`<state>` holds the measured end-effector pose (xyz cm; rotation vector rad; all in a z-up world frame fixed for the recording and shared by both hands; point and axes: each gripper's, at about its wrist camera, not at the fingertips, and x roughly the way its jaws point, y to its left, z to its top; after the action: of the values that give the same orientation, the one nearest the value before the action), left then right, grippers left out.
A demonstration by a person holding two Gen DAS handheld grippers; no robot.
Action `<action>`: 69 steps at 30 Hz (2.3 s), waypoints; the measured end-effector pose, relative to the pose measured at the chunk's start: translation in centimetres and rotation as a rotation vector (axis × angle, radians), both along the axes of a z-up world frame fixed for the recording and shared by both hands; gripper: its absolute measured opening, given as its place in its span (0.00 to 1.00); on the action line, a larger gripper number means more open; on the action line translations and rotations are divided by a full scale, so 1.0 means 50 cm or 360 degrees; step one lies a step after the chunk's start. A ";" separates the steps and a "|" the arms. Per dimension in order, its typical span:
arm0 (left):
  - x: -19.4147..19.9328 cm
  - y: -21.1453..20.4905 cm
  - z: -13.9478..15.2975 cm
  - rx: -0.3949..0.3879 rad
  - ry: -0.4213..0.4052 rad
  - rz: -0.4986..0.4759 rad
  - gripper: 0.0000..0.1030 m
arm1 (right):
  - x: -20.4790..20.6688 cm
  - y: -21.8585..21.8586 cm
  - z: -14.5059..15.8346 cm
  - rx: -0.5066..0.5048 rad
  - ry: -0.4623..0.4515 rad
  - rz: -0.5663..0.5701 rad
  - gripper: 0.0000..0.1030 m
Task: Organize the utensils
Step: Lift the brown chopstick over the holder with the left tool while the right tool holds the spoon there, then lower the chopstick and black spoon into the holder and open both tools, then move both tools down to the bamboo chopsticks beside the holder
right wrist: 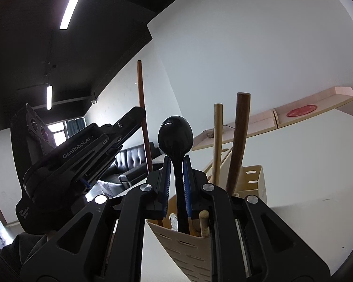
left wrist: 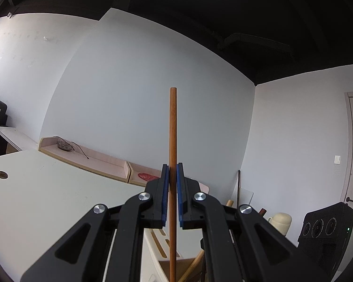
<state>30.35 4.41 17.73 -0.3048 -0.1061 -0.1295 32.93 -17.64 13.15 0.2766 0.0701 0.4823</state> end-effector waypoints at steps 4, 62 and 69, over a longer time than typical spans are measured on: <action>-0.006 -0.007 -0.004 0.0038 0.0030 -0.0005 0.06 | 0.000 -0.004 0.003 0.0020 0.0032 -0.0013 0.10; -0.174 -0.056 -0.072 0.0629 0.0866 -0.0239 0.32 | -0.137 0.006 0.046 -0.0576 0.0518 -0.0222 0.32; -0.169 -0.099 -0.166 0.0711 0.1114 -0.0326 0.32 | -0.119 -0.007 -0.070 -0.0681 0.0819 -0.0269 0.31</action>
<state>21.89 -0.55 9.43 0.0984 0.6433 -0.2376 26.96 -17.98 9.66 -0.0204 0.6392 0.2092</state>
